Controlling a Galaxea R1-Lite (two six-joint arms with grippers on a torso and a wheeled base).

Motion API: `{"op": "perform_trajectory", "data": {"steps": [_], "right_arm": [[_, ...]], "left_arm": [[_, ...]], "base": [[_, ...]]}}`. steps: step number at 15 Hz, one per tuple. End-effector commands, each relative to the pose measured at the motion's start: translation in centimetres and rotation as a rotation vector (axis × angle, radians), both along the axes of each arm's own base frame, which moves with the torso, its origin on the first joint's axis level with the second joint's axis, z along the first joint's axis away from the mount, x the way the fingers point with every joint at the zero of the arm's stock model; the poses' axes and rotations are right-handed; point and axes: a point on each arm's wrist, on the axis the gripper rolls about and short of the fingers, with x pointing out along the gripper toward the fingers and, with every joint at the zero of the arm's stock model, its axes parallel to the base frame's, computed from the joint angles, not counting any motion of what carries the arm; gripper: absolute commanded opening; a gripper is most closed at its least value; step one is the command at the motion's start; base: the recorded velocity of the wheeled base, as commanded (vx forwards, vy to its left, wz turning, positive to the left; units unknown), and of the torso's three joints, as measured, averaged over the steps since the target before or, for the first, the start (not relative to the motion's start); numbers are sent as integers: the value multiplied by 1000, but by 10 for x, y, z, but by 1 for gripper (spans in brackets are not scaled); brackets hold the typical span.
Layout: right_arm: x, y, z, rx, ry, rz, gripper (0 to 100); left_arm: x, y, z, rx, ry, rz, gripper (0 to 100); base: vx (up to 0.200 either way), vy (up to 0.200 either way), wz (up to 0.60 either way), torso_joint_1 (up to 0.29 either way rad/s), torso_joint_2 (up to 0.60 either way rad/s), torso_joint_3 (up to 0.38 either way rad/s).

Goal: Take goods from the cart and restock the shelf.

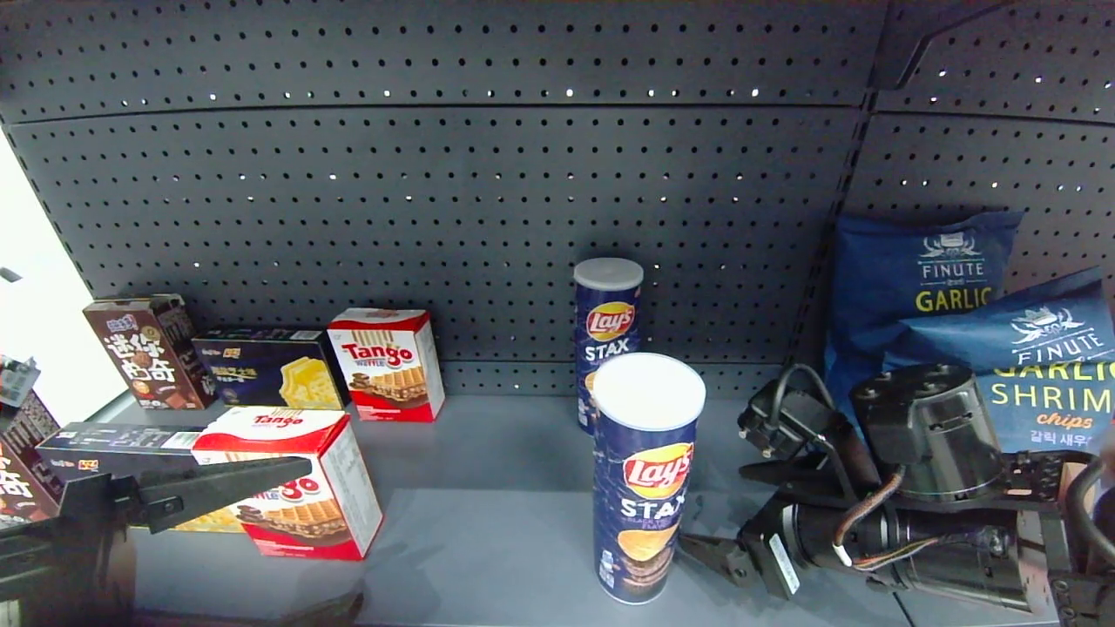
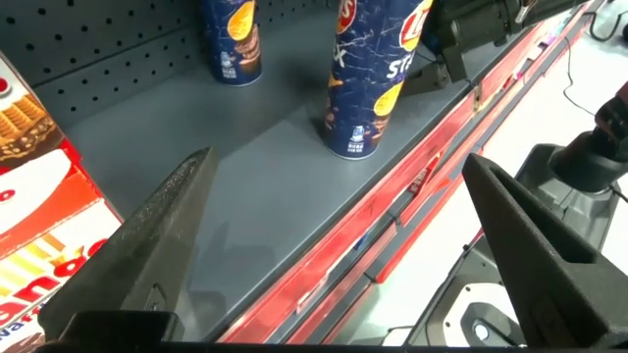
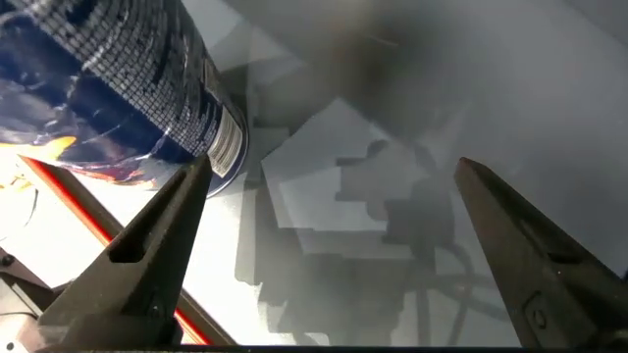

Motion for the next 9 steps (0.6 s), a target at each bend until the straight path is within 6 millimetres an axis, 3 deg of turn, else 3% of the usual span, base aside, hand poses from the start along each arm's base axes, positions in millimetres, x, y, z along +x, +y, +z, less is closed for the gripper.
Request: {"op": "perform_trajectory", "data": {"steps": [1, 9], "right_arm": [[-1, 0, 0, 2, -1, 3, 100], [-2, 0, 1, 3, -2, 4, 100]], "left_arm": [[0, 0, -1, 1, 3, 1, 100], [-1, 1, 0, -2, 0, 2, 100]], "base": [[0, 0, 0, 0, 0, 0], [0, 0, 0, 0, 0, 0]]}}
